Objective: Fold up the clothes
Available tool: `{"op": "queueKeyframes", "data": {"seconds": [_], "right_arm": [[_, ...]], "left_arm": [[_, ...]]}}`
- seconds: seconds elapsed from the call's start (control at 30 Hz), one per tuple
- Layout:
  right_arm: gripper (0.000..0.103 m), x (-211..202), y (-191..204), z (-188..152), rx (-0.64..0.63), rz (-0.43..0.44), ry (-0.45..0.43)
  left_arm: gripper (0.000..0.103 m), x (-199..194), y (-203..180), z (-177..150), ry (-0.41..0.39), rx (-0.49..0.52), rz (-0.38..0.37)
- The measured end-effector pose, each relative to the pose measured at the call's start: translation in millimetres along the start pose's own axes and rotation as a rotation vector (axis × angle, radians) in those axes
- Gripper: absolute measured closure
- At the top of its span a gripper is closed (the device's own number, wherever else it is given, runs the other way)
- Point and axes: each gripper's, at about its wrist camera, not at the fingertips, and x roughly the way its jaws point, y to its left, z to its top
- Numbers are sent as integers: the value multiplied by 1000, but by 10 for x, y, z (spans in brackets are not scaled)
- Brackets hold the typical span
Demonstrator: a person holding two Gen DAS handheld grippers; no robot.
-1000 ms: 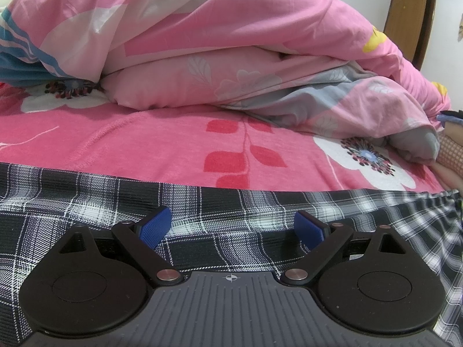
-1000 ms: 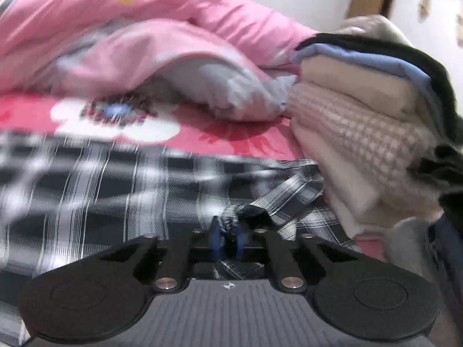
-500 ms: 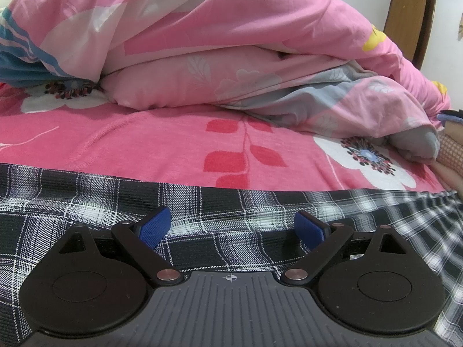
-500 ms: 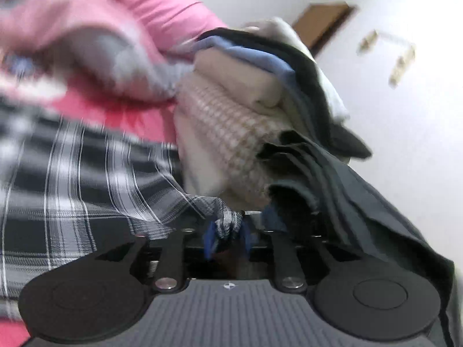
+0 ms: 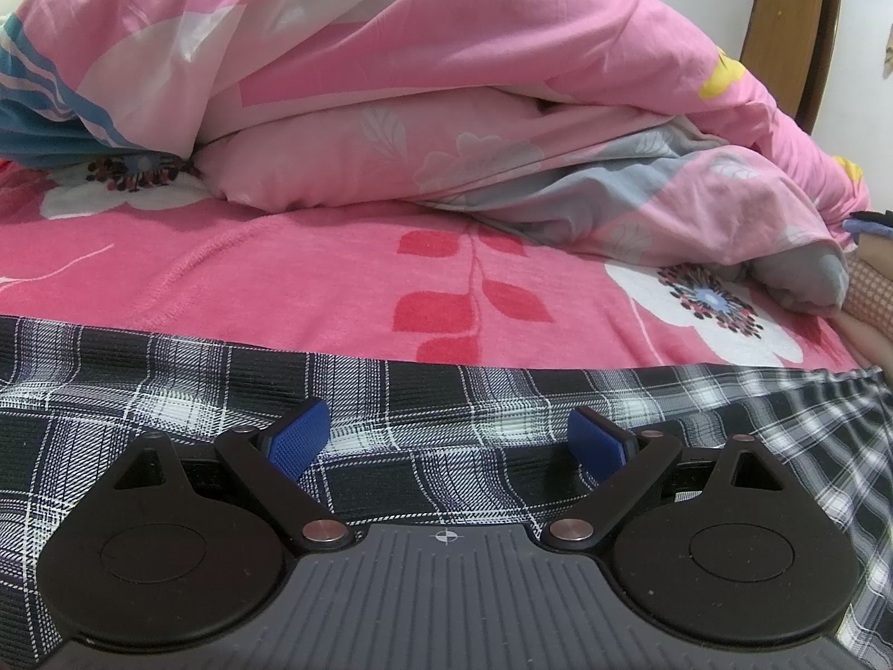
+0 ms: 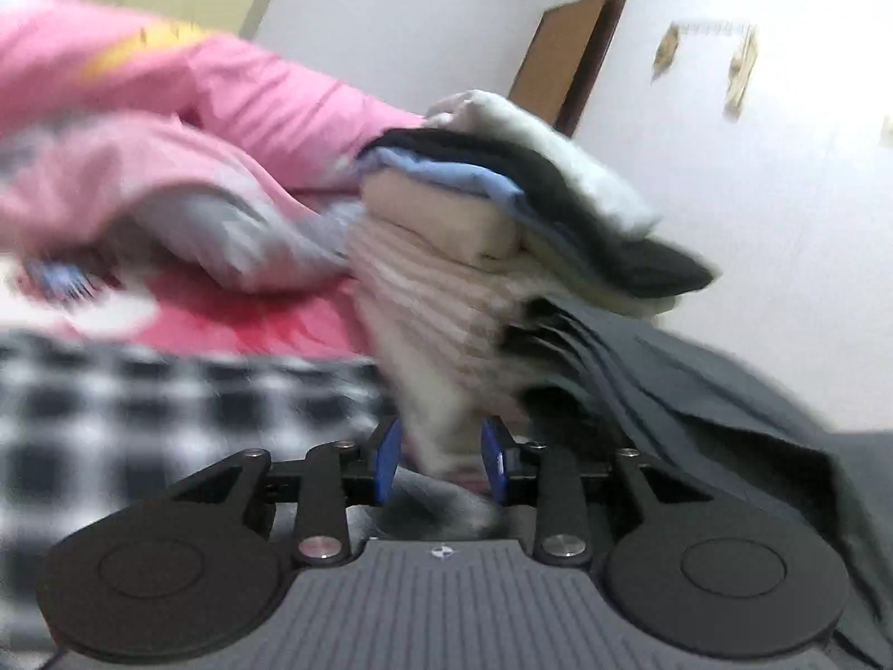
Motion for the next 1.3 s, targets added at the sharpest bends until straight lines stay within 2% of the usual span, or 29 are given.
{"op": "queueKeyframes", "data": {"seconds": [0.17,0.27,0.4,0.47,0.6,0.73,0.87,0.93,1.0,1.07,1.1,1.23,1.3], "right_arm": [[77,448,-7,187,177,178,131],[83,795,-7,174,247,193,230],[87,1217,-71,66,333,163,362],[91,1336,-95,52,337,130,357],[87,1474,-44,105,261,5,329],[87,1328,-98,107,297,28,294],[87,781,-143,109,308,88,211],[87,565,-142,47,309,124,210],[86,521,-112,-87,269,119,275],[89,599,-111,-262,200,50,333],[90,597,-87,-309,160,15,334],[87,410,110,-351,-5,-100,252],[85,278,111,-363,-2,-69,213]], "left_arm": [[10,1,-2,1,0,-2,0],[10,1,-3,-1,-1,-2,0],[9,2,-7,-2,0,-1,0],[9,5,-10,-2,1,1,0],[9,4,-11,-5,1,1,-1],[9,3,-7,-5,1,-1,-1],[9,3,-5,-5,1,1,0],[9,4,-9,-5,2,2,2],[9,4,-10,-6,1,3,2],[9,0,-4,-6,0,0,1],[9,-1,-2,-7,-1,-2,0],[9,-4,4,-9,-3,-7,-1],[9,-5,2,-6,-2,-7,0]]}}
